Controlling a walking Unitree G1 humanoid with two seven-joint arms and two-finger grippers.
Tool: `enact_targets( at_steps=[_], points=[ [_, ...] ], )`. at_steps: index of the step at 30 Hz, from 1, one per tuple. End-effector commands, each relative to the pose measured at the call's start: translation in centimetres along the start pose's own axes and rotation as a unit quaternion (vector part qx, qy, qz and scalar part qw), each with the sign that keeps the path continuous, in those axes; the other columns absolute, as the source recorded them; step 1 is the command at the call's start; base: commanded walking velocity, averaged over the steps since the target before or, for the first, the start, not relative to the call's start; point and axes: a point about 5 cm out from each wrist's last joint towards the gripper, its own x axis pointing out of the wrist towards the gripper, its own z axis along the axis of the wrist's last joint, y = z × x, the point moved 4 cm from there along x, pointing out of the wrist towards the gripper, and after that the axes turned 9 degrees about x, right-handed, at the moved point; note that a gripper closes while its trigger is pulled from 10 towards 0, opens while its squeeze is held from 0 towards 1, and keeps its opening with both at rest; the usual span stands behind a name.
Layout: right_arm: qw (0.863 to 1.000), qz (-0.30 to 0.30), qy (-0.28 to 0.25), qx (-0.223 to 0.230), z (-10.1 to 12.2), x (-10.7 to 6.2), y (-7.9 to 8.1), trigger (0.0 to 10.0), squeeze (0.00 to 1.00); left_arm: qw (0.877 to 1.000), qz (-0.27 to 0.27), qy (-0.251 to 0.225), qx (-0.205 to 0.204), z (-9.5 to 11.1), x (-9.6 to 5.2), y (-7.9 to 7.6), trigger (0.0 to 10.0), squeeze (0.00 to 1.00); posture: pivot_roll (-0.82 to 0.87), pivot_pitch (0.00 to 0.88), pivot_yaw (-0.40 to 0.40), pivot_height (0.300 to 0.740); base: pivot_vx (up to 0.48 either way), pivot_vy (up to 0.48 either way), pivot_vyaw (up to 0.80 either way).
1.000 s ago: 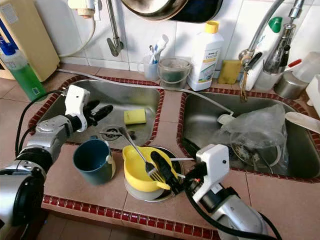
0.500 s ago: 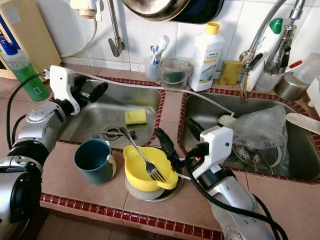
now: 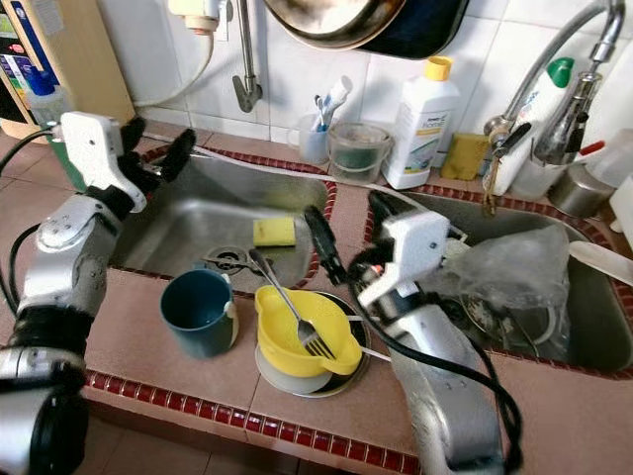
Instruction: Kitchen organization
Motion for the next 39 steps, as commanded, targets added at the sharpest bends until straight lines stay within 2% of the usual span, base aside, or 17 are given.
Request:
enact_targets(
  at_steps=[1, 5, 10, 15, 17, 19, 22, 26, 35, 39],
  points=[
    [1.000, 0.015, -0.006, -0.012, -0.2, 0.6, 0.5, 10.0, 0.00, 1.000, 0.008, -0.003, 0.004, 0.5, -0.5, -0.7, 10.0, 0.00, 0.08, 0.000, -0.056, 0.740, 0.000, 0.000, 0.00],
    [0.999, 0.040, -0.018, -0.010, -0.2, 2.0, 1.5, 10.0, 0.00, 1.000, 0.006, -0.005, 0.008, 0.7, -1.3, -2.4, 10.0, 0.00, 0.10, 0.000, -0.076, 0.740, 0.000, 0.000, 0.00],
    [0.998, 0.057, -0.020, -0.015, -0.6, 2.7, 2.3, 10.0, 0.00, 1.000, 0.015, -0.006, 0.018, 1.3, -1.8, -2.6, 10.0, 0.00, 0.12, 0.000, -0.090, 0.740, 0.000, 0.000, 0.00],
    [0.999, 0.019, -0.017, -0.036, -1.4, 2.4, 0.9, 10.0, 0.00, 0.999, 0.030, 0.011, 0.032, 0.6, -3.2, -2.4, 10.0, 0.00, 0.13, 0.000, -0.096, 0.740, 0.000, 0.000, 0.00],
    [0.999, -0.018, -0.027, -0.041, -1.1, 2.2, -0.4, 10.0, 0.00, 0.999, 0.028, 0.015, 0.035, 0.2, -3.6, -2.6, 10.0, 0.00, 0.13, 0.000, -0.097, 0.740, 0.000, 0.000, 0.00],
    [0.998, -0.034, -0.032, -0.038, -1.0, 2.1, -1.1, 10.0, 0.00, 0.999, 0.025, 0.017, 0.035, 0.0, -4.0, -2.8, 10.0, 0.00, 0.13, 0.000, -0.097, 0.740, 0.000, 0.000, 0.00],
    [0.997, -0.050, -0.037, -0.041, -0.9, 1.8, -1.8, 10.0, 0.00, 0.999, 0.024, 0.017, 0.020, -0.2, -4.4, -3.1, 10.0, 0.00, 0.12, 0.000, -0.096, 0.740, 0.000, 0.000, 0.00],
    [0.996, -0.071, -0.034, -0.048, -1.1, 1.3, -2.7, 10.0, 0.00, 0.999, 0.022, 0.018, 0.026, -0.5, -4.6, -3.2, 10.0, 0.00, 0.10, 0.000, -0.091, 0.740, 0.000, 0.000, 0.00],
    [0.994, -0.085, -0.032, -0.053, -1.2, 0.8, -3.4, 10.0, 0.00, 0.999, 0.016, 0.019, 0.026, -0.6, -4.6, -3.2, 10.0, 0.00, 0.09, 0.000, -0.084, 0.740, 0.000, 0.000, 0.00],
    [0.994, -0.088, -0.034, -0.058, -1.0, 0.7, -3.6, 10.0, 0.00, 0.999, 0.012, 0.030, 0.039, -0.5, -4.6, -2.2, 10.0, 0.00, 0.09, 0.000, -0.080, 0.740, 0.000, 0.000, 0.00]
  ],
)
